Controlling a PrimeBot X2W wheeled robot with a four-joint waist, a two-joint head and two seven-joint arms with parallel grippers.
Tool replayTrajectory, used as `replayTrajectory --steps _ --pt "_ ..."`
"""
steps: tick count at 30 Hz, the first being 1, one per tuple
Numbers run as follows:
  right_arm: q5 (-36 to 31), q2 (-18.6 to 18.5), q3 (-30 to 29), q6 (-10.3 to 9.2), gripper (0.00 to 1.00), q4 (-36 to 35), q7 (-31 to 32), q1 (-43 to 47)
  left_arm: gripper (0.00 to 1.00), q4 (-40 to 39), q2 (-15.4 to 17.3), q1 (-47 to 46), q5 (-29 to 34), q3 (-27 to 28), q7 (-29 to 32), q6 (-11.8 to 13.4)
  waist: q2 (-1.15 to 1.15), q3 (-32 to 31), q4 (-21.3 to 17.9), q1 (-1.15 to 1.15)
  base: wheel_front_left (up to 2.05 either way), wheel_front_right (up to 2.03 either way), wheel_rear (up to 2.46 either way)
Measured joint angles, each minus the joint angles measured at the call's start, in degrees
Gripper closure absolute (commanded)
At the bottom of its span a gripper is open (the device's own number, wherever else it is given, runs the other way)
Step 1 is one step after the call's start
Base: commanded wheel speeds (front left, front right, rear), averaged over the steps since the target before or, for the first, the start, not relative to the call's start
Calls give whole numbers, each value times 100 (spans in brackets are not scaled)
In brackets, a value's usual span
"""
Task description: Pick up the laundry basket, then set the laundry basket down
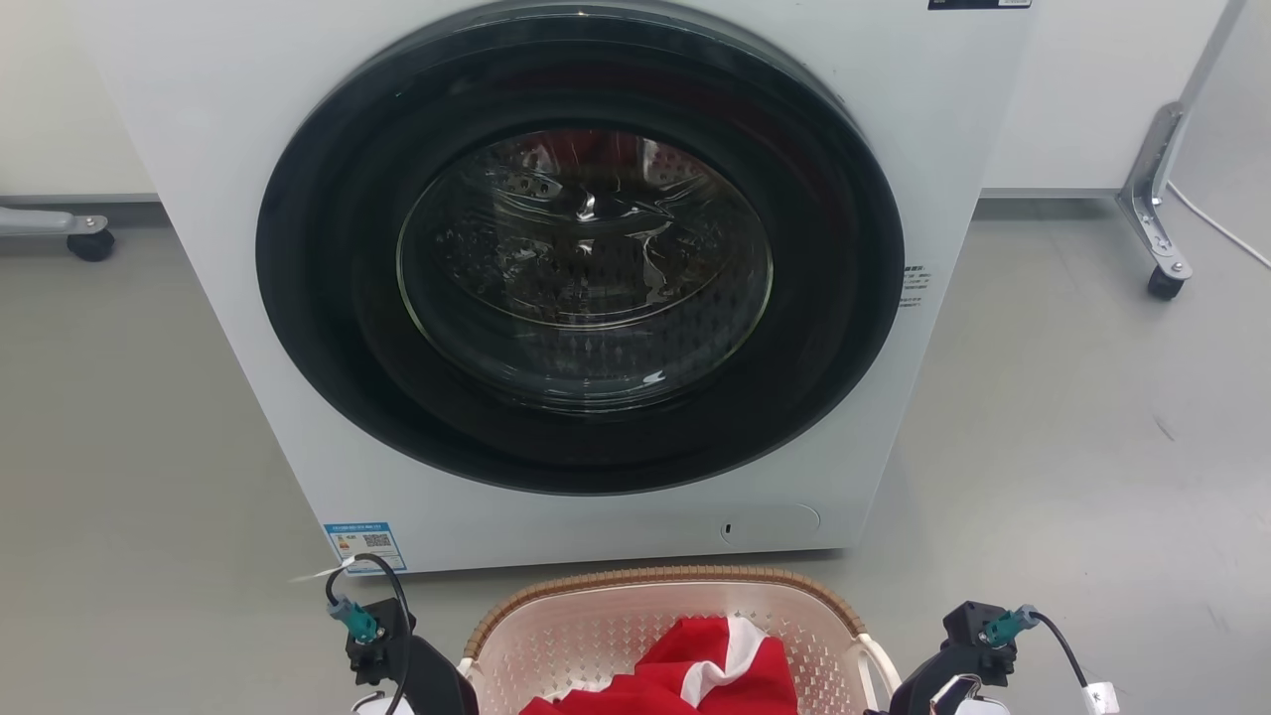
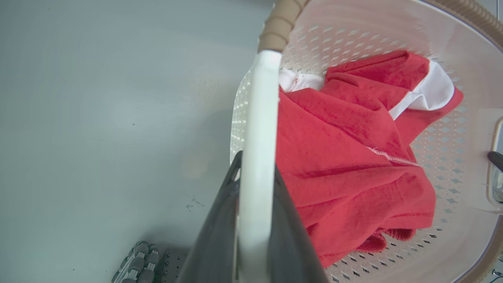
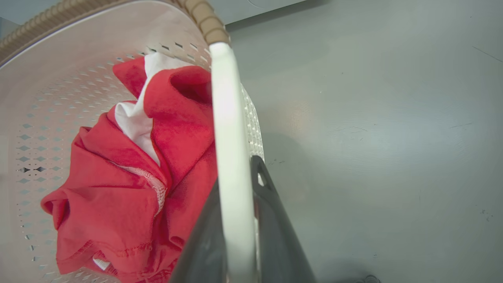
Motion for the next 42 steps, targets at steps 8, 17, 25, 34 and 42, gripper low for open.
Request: replayTrajectory --steps 8,17,25,34,42 --pt "38 -1 32 0 100 0 0 0 100 1 3 2 -1 -4 9 0 0 3 -10 0 0 0 0" --pt "55 -1 52 0 100 3 -1 0 100 1 7 6 -2 -16 31 0 0 18 -12 0 0 0 0" --pt "99 -1 93 0 100 1 -8 0 100 1 9 8 -2 -38 23 0 0 73 -8 0 0 0 0" --pt "203 -9 153 0 100 -51 -19 -1 100 -27 22 5 -2 -88 -57 0 0 301 -23 0 0 0 0" --pt "203 -18 199 -1 100 -97 -108 -10 100 -75 27 -24 -2 -105 -163 0 0 558 -18 0 0 0 0"
